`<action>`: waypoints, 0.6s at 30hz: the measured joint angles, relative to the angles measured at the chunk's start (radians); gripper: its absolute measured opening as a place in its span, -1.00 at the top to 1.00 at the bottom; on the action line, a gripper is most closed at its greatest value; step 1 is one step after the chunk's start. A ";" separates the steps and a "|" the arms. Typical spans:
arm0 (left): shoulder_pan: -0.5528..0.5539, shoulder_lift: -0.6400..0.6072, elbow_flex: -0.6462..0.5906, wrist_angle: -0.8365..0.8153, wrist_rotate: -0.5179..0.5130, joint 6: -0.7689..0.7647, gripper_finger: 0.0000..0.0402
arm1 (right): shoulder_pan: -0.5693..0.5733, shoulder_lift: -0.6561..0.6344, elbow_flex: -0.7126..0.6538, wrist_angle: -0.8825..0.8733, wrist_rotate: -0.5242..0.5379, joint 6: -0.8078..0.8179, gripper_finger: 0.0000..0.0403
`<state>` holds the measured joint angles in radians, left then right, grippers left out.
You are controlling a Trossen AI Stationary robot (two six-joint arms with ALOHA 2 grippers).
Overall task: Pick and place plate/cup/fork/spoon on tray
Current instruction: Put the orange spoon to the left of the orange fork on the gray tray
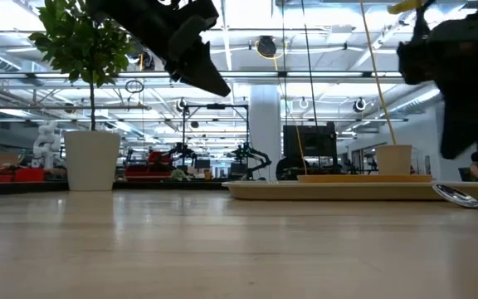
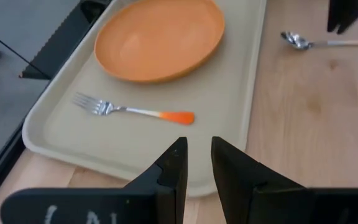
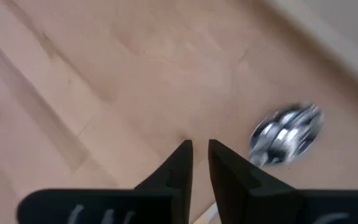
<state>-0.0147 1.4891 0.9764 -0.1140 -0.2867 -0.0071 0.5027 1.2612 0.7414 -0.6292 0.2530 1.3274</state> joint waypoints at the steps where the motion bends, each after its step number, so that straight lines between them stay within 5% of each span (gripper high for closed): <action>1: -0.001 0.000 0.000 0.010 0.000 0.000 0.62 | 0.014 0.001 0.000 0.000 -0.004 0.030 0.75; 9: -0.002 0.000 0.000 0.015 0.000 -0.001 0.62 | 0.117 0.049 0.000 -0.064 -0.023 0.260 0.56; 18: -0.005 0.000 0.000 0.015 0.000 -0.051 0.62 | 0.122 0.186 0.000 -0.064 -0.023 0.308 0.46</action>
<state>-0.0196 1.4891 0.9764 -0.0994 -0.2863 -0.0584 0.6246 1.4470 0.7414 -0.6931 0.2303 1.6352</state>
